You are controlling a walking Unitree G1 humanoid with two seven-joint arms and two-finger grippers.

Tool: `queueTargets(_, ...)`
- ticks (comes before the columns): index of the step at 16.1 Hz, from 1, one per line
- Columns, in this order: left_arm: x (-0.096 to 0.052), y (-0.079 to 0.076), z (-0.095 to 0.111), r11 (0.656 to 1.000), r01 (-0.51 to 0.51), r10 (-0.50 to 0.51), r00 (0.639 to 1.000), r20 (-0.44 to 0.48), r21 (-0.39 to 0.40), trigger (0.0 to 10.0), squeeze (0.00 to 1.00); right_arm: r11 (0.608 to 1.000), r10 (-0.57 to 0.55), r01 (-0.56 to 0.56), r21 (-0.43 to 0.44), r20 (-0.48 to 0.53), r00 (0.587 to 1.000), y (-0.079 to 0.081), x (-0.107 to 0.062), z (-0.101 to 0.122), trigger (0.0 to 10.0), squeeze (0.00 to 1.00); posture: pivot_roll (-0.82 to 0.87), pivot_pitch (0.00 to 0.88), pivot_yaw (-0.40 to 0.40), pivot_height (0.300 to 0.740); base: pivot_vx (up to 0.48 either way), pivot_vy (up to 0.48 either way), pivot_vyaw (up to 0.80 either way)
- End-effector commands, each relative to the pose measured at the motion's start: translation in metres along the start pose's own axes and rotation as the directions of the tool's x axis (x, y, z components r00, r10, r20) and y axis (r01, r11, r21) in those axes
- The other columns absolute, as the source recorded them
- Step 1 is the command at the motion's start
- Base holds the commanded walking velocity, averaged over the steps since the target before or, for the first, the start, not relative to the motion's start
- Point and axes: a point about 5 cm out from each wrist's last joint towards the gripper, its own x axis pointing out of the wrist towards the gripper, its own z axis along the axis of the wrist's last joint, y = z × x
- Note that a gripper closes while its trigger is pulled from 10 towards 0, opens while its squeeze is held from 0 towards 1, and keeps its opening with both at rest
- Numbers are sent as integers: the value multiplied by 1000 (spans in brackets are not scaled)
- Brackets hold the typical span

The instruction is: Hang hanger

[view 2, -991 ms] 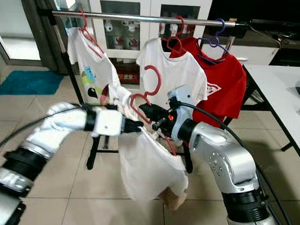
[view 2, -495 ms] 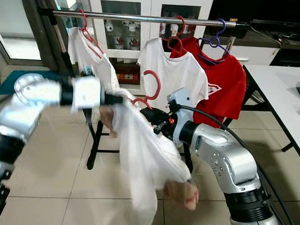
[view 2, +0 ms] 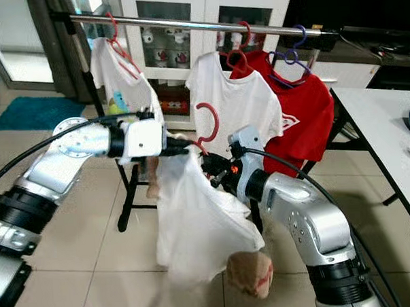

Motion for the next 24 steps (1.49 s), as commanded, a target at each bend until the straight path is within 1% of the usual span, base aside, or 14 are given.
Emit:
queueTargets(1,-4,6,0,1000,-14,14,1000,-26,11,10000,467,1000,10,-9,-23,23,1000,2,-3,7,10000,0,-82,0,-18,740,0,0,0)
queueTargets(2,-10,9,3,1000,-27,27,1000,-17,6,10000,1000,1000,5,-5,-21,21,1000,1,-3,6,10000,0,-81,0,-20,740,0,0,0)
queueTargets(5,-26,10,17,999,-10,13,996,83,-42,10000,1000,998,-58,58,6,-8,998,-5,-5,-2,10000,0,-69,0,-36,740,0,0,0)
queueTargets(9,-31,-14,29,972,-43,106,957,268,-232,10000,1000,985,-172,171,29,43,984,-13,-10,-7,10000,0,-50,0,-66,740,0,0,0)
queueTargets(11,-31,-21,24,906,-192,300,920,252,-378,10000,1000,958,-276,269,97,75,958,-18,-12,-10,10000,0,-43,0,-70,740,0,0,0)
queueTargets(12,-32,-36,14,831,-283,402,901,166,-479,10000,1000,938,-344,337,85,73,936,-20,-14,-16,10000,0,-37,0,-73,740,0,0,0)
queueTargets(13,-37,-59,3,758,-344,456,887,73,-554,10000,855,917,-395,390,85,67,916,-18,-16,-23,10000,0,-29,0,-75,740,0,0,0)
queueTargets(14,-43,-71,-7,676,-427,526,850,-11,-600,10000,400,901,-431,427,77,43,901,-16,-16,-31,10000,0,-21,0,-78,740,0,0,0)
queueTargets(15,-48,-76,-16,589,-500,588,804,-87,-635,10000,278,892,-447,442,91,43,894,-14,-15,-35,10000,0,-19,0,-79,740,0,0,0)
queueTargets(17,-70,-96,-42,311,-698,718,617,-322,-645,10000,153,835,-547,537,119,75,834,-13,-17,-41,10000,0,-1,0,-86,740,0,0,0)
queueTargets(18,-75,-102,-46,255,-738,723,574,-384,-625,10000,153,808,-587,574,132,95,804,-16,-20,-40,10000,0,4,0,-85,740,0,0,0)
queueTargets(19,-76,-107,-47,240,-767,717,553,-424,-595,10000,157,793,-607,589,154,125,785,-20,-23,-38,10000,0,5,0,-86,740,0,0,0)
queueTargets(22,-62,-127,-52,247,-772,654,579,-487,-586,10000,176,801,-599,589,110,159,785,-20,-20,-35,10000,0,-14,0,-58,740,278,0,163)
queueTargets(24,-52,-125,-50,280,-763,646,598,-474,-582,10000,180,792,-610,604,91,166,775,-22,-21,-33,10000,0,-30,0,-57,740,317,0,800)
